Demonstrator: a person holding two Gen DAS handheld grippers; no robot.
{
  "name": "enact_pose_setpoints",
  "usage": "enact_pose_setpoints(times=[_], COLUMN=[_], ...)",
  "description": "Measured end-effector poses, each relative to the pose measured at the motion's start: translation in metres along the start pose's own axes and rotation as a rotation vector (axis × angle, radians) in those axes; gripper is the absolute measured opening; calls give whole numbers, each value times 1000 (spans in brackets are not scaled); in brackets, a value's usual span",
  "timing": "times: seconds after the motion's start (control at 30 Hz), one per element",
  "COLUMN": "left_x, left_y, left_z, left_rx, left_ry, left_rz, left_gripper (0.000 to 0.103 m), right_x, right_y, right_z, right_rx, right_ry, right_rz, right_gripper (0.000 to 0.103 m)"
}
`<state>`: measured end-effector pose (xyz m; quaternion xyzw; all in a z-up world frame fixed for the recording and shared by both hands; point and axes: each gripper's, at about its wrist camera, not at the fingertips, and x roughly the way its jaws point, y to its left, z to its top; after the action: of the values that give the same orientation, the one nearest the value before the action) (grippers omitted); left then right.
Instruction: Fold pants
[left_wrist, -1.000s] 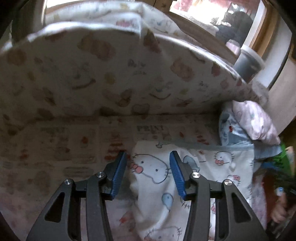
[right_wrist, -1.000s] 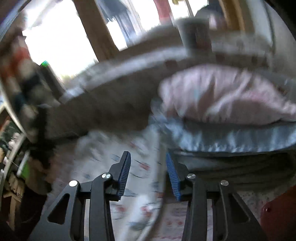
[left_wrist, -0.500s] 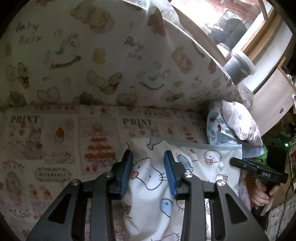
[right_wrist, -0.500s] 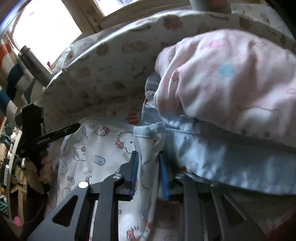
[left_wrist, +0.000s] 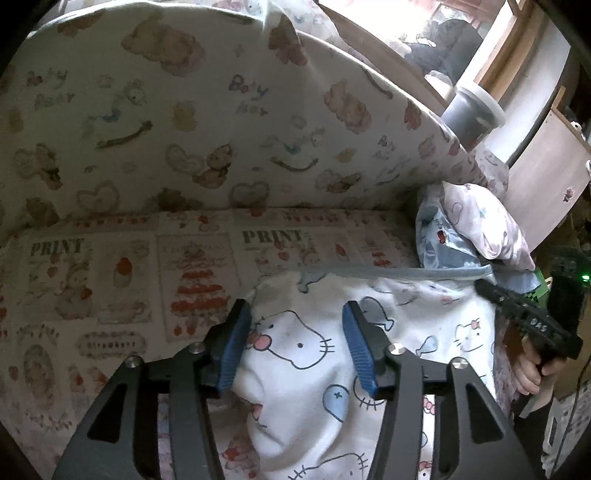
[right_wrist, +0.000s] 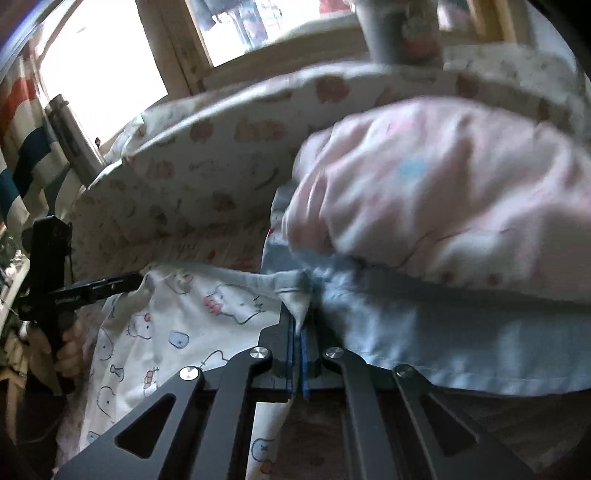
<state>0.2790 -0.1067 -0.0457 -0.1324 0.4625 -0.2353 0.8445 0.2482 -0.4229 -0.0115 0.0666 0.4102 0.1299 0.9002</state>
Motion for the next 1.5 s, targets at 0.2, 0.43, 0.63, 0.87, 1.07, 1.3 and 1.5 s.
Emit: enact_pose_setpoints(times=[0.2,0.43,0.63,0.87,1.07,1.3,1.5], left_x=[-12,-16,-1,3,-41,-96,-71], left_y=[3,14,9,-8,-5,10,37], left_z=[-1,1,-4,-9,-1,2,-5], left_rx=[-5,-38,-68,15,-14,-17,-56], left_ry=[-53,-26,36,-2,-92,-142,-111], left_rz=[-22,-55,-142,-32,-9,86,152], left_gripper=[60,65,54,4,3,3,4], right_x=[-32,-28,-24,-16,-12,2,40], right_y=[0,1,4,4,15,63,79], right_z=[6,7,1,-1,2,24,41], right_rx=[1,-21,-47,-54,-72,-152,-131], right_ry=[-144,-147,-137,-107,-103,-87,-73], right_rz=[-127,-149,-152,-112,-87,-38,-92], right_gripper=[1,1,1,1,1,1,1])
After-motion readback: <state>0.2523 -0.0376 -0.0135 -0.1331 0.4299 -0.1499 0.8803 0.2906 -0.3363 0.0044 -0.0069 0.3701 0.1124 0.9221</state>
